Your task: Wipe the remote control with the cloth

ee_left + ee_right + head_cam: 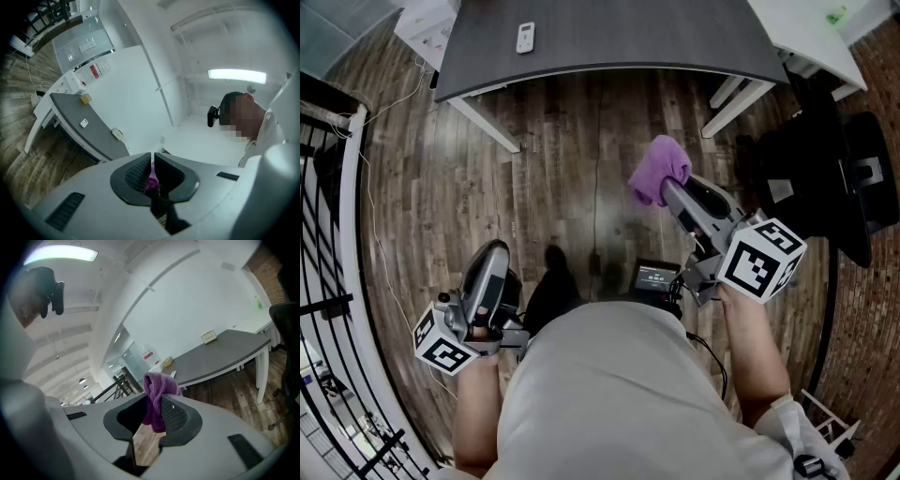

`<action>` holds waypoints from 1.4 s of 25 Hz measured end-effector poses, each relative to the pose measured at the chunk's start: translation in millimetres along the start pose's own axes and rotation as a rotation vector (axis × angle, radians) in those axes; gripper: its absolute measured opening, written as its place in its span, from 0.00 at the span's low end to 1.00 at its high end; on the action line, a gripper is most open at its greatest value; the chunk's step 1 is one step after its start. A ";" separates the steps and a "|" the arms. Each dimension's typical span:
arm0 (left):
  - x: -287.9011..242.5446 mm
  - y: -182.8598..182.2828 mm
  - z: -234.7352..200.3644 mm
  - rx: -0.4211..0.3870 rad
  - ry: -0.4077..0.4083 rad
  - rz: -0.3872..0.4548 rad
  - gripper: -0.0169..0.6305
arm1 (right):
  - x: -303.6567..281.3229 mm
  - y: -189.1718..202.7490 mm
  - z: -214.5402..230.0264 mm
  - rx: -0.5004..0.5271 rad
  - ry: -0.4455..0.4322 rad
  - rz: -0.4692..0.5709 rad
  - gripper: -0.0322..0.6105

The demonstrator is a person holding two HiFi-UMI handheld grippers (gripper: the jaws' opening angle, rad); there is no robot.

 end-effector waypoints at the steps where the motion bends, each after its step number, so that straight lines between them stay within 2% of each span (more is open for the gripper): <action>1: 1.4 0.0 -0.6 0.004 -0.003 -0.004 0.05 | 1.6 1.4 -1.9 -0.003 0.005 -0.004 0.19; 4: 0.0 -4.7 -9.5 0.019 -0.006 -0.014 0.05 | -1.6 2.6 -3.8 -0.010 0.026 -0.018 0.19; 6: -12.3 -16.3 -30.3 0.032 0.000 -0.020 0.05 | -20.0 -1.4 2.8 -0.013 0.047 -0.028 0.19; 10: -62.4 -52.7 -93.5 0.069 0.019 -0.057 0.05 | -76.5 -21.0 26.0 -0.017 0.105 -0.038 0.19; 14: -120.7 -93.9 -138.3 0.045 0.036 -0.123 0.05 | -123.5 -46.0 41.5 -0.030 0.169 -0.045 0.19; 18: -169.8 -132.5 -179.1 -0.019 0.050 -0.197 0.06 | -173.8 -70.3 45.9 -0.022 0.214 -0.048 0.19; 22: -207.1 -158.0 -214.6 -0.130 0.038 -0.278 0.06 | -217.4 -90.8 47.3 0.025 0.241 -0.064 0.19; 25: -226.7 -162.5 -232.5 -0.183 0.012 -0.320 0.17 | -239.3 -102.0 55.8 0.065 0.258 -0.102 0.19; 30: -265.7 -156.5 -255.8 -0.247 -0.066 -0.364 0.22 | -275.0 -125.4 95.6 0.116 0.262 -0.206 0.19; 35: -312.3 -145.5 -280.5 -0.383 -0.211 -0.423 0.23 | -319.9 -141.4 150.5 0.235 0.210 -0.401 0.19</action>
Point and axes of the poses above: the fingertips, and each gripper's own axes: x backward along the fingers, z to its right, y out of its underside, the point moved 10 cm from there along x, backward along the fingers, and after that the axes turned 12 degrees about -y, right-handed, at the moved point
